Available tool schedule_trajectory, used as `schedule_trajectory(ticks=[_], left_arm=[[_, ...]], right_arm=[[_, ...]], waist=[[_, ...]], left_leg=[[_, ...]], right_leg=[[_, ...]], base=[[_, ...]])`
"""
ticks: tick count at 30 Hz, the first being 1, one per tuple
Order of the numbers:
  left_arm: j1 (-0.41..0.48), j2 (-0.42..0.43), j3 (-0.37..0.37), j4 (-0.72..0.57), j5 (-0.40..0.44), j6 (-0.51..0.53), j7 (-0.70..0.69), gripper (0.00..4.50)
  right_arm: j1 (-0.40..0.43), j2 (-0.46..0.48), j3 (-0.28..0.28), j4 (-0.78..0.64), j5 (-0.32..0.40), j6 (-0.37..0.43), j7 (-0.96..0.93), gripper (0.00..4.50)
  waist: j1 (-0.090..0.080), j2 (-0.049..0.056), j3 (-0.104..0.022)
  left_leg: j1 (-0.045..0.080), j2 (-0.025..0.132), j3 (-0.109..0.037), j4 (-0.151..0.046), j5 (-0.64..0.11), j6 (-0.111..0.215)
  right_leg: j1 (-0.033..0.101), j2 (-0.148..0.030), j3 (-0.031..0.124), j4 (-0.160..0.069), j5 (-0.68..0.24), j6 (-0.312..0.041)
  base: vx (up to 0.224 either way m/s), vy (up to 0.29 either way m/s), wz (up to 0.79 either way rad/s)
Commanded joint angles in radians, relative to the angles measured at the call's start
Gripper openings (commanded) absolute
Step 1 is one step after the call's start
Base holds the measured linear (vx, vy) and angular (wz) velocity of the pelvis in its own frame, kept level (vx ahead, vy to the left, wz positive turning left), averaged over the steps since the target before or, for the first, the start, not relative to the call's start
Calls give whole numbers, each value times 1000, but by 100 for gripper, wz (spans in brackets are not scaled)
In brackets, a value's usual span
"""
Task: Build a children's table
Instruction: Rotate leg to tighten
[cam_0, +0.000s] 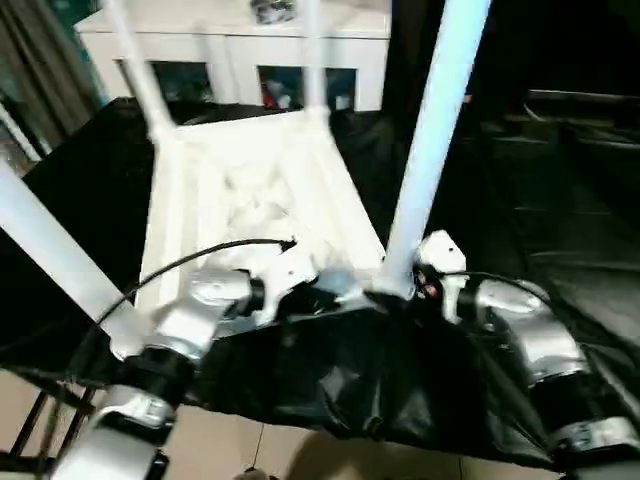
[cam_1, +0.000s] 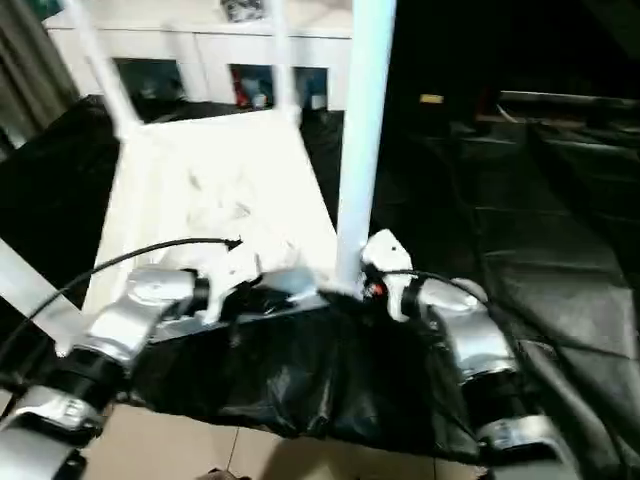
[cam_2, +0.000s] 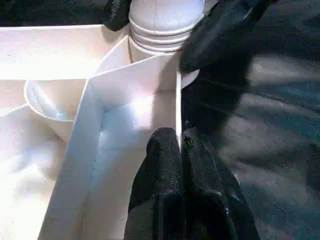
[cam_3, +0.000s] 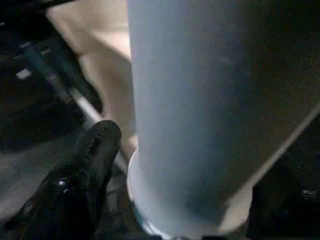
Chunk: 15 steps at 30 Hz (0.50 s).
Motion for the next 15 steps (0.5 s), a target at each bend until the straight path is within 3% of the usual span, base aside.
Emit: schedule_trajectory(ticks=[1, 3, 4, 15], left_arm=[[-11, 7, -5, 7, -21, -14, -42, 0], [-11, 15, -7, 7, -25, -19, -62, 0], [-13, 25, -11, 11, -28, -26, -83, 0], [-27, 34, -16, 28, -36, -32, -122, 0]], right_arm=[[-3, 0, 51, 7, 15, 2, 84, 377], [-5, -5, 58, 8, 20, 4, 110, 377], [-7, -12, 69, 9, 23, 10, 144, 352], [7, -9, 73, -10, 35, 18, 173, 274]], waist=[[5, -17, -61], [8, -16, -62], [10, -19, -61], [16, -20, -62]], left_leg=[[8, 56, -12, -61, -172, 111], [10, 57, -13, -61, -173, 105], [9, 57, -13, -62, -171, 104], [10, 57, -12, -61, -158, 97]], right_leg=[[52, -69, 42, -63, -153, -255], [52, -69, 42, -62, -162, -256], [52, -70, 43, -61, -159, -257], [53, -70, 44, -59, -139, -262]], base=[[0, 0, 0], [0, 0, 0], [0, 0, 0], [0, 0, 0]])
